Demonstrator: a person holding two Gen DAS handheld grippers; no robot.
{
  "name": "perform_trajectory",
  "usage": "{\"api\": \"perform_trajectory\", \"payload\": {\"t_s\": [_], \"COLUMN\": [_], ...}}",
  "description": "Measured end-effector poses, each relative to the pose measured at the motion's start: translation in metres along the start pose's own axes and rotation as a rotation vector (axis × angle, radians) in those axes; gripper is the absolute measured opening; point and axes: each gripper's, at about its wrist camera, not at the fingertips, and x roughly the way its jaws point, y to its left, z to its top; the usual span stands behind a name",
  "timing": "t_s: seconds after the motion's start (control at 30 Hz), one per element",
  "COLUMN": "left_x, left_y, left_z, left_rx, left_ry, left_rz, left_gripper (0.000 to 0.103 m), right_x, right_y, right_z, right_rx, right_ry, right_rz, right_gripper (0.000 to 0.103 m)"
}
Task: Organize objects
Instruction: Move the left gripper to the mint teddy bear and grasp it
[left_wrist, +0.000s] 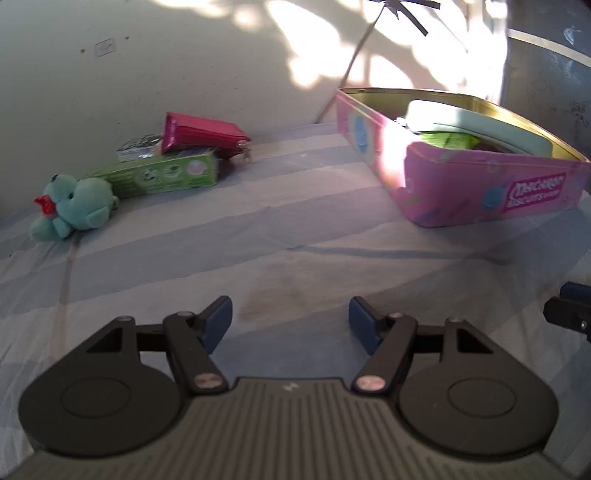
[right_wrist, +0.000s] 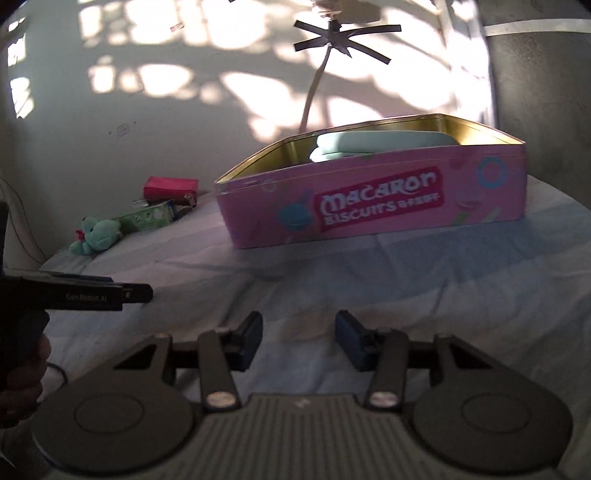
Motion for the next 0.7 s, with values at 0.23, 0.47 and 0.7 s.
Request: {"api": "perform_trajectory", "payload": {"t_s": [0.23,0.47,0.7], "left_x": [0.001,0.001,0.006], "left_y": [0.081,0.154,0.238], "left_z": [-0.007,-0.015,-0.021], "left_rx": [-0.109,-0.189,-0.354], "left_ry": [0.011,0.005,-0.015], "left_rz": [0.112,0.223,0.365], "left_gripper": [0.073,0.073,0.076], "right_x": [0.047,0.093,0.14], "right_y": [0.078,0.155,0.219], "right_z": [0.018,0.029,0.038], "right_rx": [-0.147,-0.288,-0.372], "right_ry": [0.076,0.126,0.156], "right_rz": [0.13,0.22,0.302], "right_gripper": [0.047,0.048,0.052]}}
